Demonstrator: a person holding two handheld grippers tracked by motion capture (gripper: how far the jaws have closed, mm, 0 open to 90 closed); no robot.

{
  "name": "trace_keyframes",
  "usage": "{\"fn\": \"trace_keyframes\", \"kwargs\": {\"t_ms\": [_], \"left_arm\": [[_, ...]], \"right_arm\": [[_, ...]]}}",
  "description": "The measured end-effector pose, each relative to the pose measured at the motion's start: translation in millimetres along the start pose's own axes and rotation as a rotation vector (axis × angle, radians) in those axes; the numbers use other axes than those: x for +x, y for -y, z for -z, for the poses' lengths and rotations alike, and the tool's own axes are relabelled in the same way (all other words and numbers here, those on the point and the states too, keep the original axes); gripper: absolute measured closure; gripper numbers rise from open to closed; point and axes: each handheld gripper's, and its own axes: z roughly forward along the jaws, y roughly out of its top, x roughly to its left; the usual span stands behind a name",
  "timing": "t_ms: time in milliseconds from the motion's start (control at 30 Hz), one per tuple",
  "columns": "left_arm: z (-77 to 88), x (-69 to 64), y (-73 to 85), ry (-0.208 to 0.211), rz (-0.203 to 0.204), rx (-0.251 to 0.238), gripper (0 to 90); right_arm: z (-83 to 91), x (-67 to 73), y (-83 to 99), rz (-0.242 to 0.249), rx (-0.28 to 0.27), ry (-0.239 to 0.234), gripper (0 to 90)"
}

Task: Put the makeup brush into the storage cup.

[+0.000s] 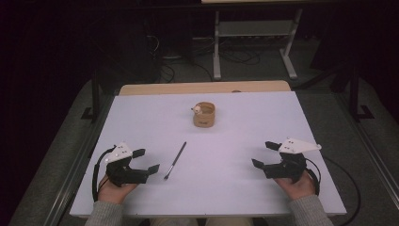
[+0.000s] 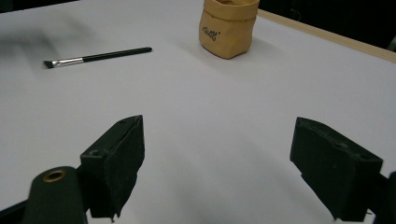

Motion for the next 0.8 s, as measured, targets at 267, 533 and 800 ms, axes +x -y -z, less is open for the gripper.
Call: {"fn": "trace_keyframes", "kwargs": {"t_ms": [267,533,800], "left_arm": [[0.1,-0.6,-0.3,0.003,0.002,0.001,16.0],[-0.8,-1.8,-1.2,0.011,0.001,0.0,16.1],[-3.3,-3.8,-1.9,0.02,-0.004,0.006,16.3]], "right_arm": [[1.2,-0.5,0.1,-0.003,0.0,0.001,16.7],[2.4,-1.3,0.2,-0.002,-0.004,0.007,16.7],[3.1,-2.0,0.6,-0.002,-0.005,0.009,16.7]]}}
